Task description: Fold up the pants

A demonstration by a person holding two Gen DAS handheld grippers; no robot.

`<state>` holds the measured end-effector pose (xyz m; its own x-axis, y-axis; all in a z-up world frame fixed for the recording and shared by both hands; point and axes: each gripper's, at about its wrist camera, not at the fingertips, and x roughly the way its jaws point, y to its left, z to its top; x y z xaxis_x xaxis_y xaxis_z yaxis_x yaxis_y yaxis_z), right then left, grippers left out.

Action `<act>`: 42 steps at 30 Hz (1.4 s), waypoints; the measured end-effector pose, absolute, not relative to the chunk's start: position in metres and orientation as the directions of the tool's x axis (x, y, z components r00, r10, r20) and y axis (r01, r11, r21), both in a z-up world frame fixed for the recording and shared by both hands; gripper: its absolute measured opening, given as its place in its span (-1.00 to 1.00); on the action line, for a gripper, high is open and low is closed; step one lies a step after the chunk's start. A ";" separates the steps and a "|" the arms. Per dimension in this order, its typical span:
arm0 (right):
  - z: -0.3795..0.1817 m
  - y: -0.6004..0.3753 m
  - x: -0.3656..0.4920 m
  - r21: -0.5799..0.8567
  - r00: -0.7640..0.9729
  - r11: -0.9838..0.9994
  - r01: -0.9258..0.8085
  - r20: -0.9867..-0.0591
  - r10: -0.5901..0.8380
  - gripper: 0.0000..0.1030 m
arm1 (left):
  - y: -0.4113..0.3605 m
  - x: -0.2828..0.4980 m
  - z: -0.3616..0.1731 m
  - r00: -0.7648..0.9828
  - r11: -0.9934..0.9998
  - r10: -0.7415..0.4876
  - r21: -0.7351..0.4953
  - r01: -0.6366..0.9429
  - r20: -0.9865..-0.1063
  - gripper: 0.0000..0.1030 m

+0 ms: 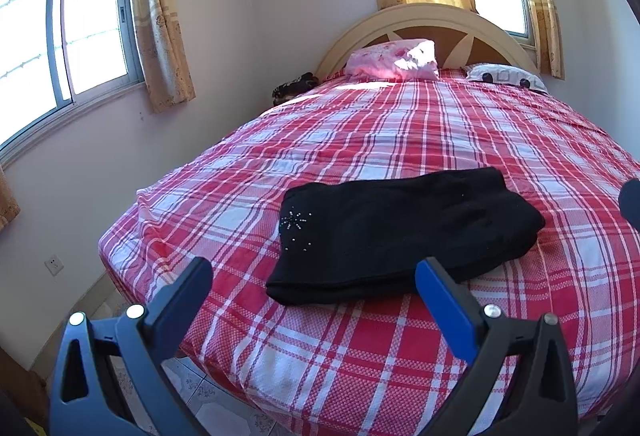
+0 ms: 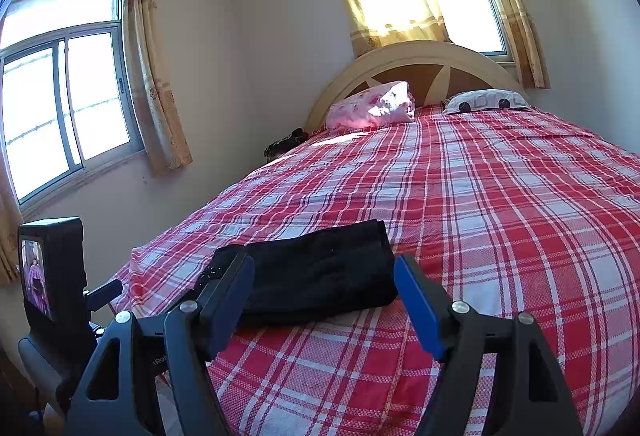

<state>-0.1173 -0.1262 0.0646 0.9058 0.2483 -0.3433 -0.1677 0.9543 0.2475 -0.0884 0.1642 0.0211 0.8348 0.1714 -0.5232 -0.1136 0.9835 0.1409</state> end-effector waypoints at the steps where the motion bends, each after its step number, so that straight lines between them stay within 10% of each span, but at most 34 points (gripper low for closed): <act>1: 0.064 -0.127 -0.117 0.250 0.905 0.954 -0.167 -0.344 0.248 0.44 | 0.164 -0.088 0.020 0.832 0.983 0.175 0.145 -0.115 -0.526 1.00; 42: 0.057 -0.137 -0.119 0.262 0.907 0.957 -0.129 -0.359 0.220 0.44 | 0.163 -0.078 0.020 0.820 0.992 0.119 0.110 -0.070 -0.560 1.00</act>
